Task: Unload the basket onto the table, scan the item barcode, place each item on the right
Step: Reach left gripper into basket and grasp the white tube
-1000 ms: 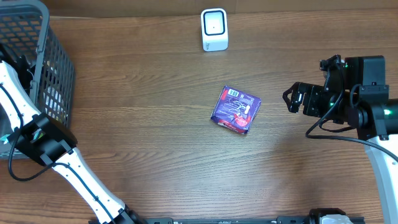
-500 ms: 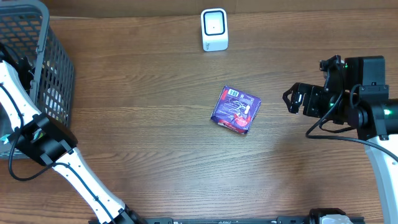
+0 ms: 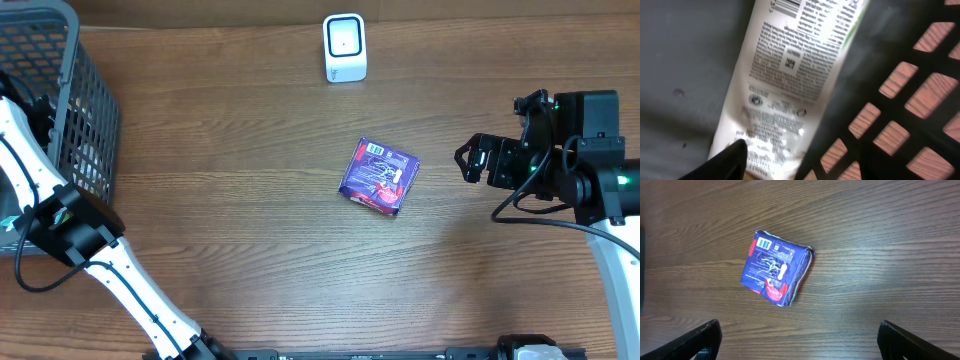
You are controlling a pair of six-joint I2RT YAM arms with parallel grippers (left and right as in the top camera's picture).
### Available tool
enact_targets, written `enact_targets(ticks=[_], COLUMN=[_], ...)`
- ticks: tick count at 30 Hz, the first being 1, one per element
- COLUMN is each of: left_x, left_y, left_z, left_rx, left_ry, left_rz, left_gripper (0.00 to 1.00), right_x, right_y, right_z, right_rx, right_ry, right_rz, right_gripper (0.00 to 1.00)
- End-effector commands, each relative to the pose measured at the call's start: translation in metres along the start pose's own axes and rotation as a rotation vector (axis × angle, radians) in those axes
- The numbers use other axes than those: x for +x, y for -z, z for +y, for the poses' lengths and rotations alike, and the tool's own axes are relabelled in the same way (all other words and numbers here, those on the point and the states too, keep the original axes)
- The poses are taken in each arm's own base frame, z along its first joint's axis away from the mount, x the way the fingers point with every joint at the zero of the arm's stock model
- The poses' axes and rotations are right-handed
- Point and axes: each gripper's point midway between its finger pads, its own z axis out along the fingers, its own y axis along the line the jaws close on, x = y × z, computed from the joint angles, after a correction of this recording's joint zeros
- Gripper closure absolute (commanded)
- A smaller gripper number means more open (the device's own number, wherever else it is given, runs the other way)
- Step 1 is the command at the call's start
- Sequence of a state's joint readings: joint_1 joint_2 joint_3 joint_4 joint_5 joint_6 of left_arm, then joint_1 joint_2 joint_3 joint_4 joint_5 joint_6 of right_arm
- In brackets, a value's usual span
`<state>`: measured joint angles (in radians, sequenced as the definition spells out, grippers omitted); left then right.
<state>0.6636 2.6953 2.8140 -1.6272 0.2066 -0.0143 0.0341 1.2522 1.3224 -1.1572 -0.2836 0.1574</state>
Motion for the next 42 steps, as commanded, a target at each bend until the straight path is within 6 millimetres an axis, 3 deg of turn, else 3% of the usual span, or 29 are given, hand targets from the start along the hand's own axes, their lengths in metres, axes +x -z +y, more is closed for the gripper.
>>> enact_targets(ticks=[1,6,11,14,15,17,22,28,34,38,41,42], left_x=[-0.008,-0.004,0.015,0.031,0.043,0.058,0.098,0.146,0.186,0.207,0.198,0.185], left_y=[0.045,0.139,0.213,0.256,0.278,0.297,0.319,0.326,0.356,0.360,0.352,0.351], left_z=[-0.011,-0.025,-0.034,-0.043,-0.048,-0.048,-0.039,-0.039,-0.029,-0.030,-0.028,-0.027], left_rx=[0.030,-0.002,-0.027,-0.015,-0.014,-0.033,-0.070,-0.075,-0.115,-0.085,-0.069,-0.057], left_ry=[-0.039,-0.065,-0.034,-0.024,-0.014,-0.007,0.037,0.052,0.127,0.100,0.089,0.093], left_rz=[-0.104,-0.299,-0.449,-0.539,-0.583,-0.617,-0.618,-0.601,-0.834,-1.059,-1.160,-1.194], left_gripper=[0.33,0.23,0.23,0.24,0.23,0.23,0.26,0.47,0.51,0.39,0.22,0.13], right_x=[-0.006,-0.006,-0.006,-0.005,-0.005,-0.005,-0.005,-0.005,-0.005,-0.006,-0.008,-0.008], right_y=[0.005,0.005,0.005,0.005,0.005,0.005,0.005,0.005,0.005,0.005,0.005,0.005], right_z=[0.001,0.001,0.002,0.002,0.003,0.004,0.004,0.004,0.004,0.004,0.004,0.004], right_rx=[0.002,0.002,-0.001,-0.001,-0.006,-0.012,-0.012,-0.012,-0.012,-0.013,-0.014,-0.014], right_ry=[0.004,0.004,0.004,0.004,0.004,0.003,0.004,0.005,0.004,0.006,0.009,0.013], right_rz=[-0.020,-0.019,-0.019,-0.017,-0.016,-0.015,-0.015,-0.016,-0.015,-0.020,-0.027,-0.027], right_gripper=[0.00,0.00,0.00,0.00,0.00,0.00,0.00,0.00,0.00,0.00,0.00,0.00])
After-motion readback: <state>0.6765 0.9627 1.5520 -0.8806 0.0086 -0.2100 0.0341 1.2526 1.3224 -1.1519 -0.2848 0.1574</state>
